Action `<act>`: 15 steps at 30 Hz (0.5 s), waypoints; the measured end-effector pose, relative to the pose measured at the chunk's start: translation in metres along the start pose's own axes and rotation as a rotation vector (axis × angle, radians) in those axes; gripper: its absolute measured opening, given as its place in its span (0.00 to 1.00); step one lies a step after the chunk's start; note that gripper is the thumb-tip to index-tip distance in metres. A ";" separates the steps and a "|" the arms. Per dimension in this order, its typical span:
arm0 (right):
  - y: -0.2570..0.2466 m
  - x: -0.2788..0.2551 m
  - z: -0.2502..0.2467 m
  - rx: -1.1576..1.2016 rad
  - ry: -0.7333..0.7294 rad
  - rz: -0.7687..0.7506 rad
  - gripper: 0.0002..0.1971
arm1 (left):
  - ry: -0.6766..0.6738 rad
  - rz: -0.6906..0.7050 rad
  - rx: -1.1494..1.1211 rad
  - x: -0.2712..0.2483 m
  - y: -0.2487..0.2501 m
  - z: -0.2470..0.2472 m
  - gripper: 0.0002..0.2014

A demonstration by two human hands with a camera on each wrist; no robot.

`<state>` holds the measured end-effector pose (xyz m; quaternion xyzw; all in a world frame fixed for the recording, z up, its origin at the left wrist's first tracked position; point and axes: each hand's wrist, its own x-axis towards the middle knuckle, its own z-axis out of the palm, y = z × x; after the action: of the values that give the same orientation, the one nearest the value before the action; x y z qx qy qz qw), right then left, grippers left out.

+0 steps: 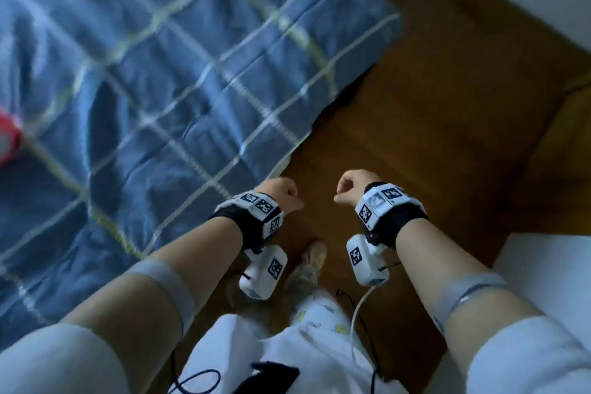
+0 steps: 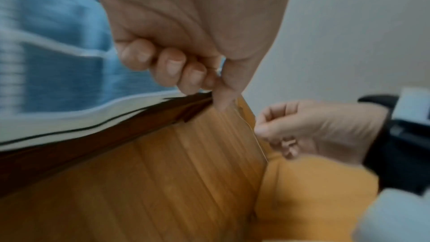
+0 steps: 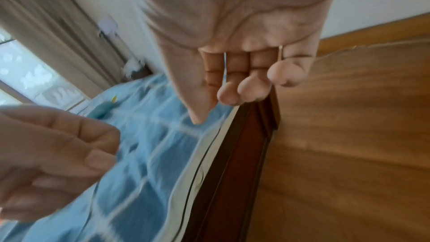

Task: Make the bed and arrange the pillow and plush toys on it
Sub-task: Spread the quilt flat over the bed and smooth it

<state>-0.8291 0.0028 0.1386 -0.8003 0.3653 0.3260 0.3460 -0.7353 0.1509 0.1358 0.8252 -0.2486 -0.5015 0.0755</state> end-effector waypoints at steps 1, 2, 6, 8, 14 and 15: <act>0.011 -0.011 -0.022 0.041 0.059 0.004 0.06 | -0.008 0.039 0.099 0.000 0.030 -0.009 0.10; 0.022 -0.021 -0.044 0.080 0.121 0.014 0.07 | -0.012 0.090 0.200 0.001 0.061 -0.019 0.11; 0.060 -0.050 -0.129 0.152 0.287 0.034 0.08 | 0.082 0.301 0.465 -0.003 0.181 -0.061 0.17; 0.074 -0.057 -0.170 0.173 0.346 0.040 0.08 | 0.142 0.380 0.459 -0.004 0.233 -0.081 0.19; 0.080 -0.047 -0.276 0.087 0.398 0.042 0.08 | 0.186 0.464 0.547 0.020 0.327 -0.132 0.20; 0.078 -0.040 -0.295 0.062 0.400 0.045 0.07 | 0.189 0.462 0.566 0.030 0.338 -0.142 0.20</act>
<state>-0.8336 -0.2548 0.3061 -0.8296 0.4546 0.1568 0.2836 -0.7142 -0.1734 0.3078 0.7782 -0.5490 -0.3041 -0.0217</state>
